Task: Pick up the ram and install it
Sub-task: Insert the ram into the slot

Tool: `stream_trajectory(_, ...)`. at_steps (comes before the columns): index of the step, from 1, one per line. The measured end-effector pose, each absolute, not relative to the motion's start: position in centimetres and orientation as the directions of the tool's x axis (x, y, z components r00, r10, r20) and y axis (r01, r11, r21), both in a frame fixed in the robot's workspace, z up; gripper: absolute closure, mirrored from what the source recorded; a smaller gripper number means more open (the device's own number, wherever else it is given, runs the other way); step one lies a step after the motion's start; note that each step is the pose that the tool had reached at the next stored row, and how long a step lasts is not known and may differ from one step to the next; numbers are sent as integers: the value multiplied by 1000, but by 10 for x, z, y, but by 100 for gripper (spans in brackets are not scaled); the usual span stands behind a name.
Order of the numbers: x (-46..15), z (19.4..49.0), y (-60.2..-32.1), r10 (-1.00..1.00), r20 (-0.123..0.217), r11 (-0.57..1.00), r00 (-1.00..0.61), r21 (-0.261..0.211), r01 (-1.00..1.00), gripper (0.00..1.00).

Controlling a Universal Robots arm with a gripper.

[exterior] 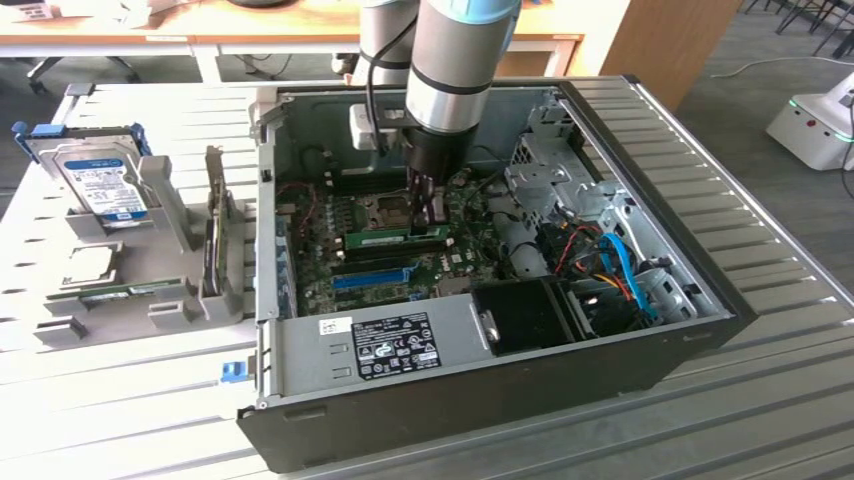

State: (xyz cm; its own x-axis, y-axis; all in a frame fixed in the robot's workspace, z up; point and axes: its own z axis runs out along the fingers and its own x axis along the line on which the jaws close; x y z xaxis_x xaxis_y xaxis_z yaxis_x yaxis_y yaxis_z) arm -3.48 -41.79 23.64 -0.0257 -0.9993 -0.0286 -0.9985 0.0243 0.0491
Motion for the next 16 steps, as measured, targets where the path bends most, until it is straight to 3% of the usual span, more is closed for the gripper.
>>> stream_trajectory(16, -35, 236, -418, -1000, -29, 9, -10, 47, -999, 88)
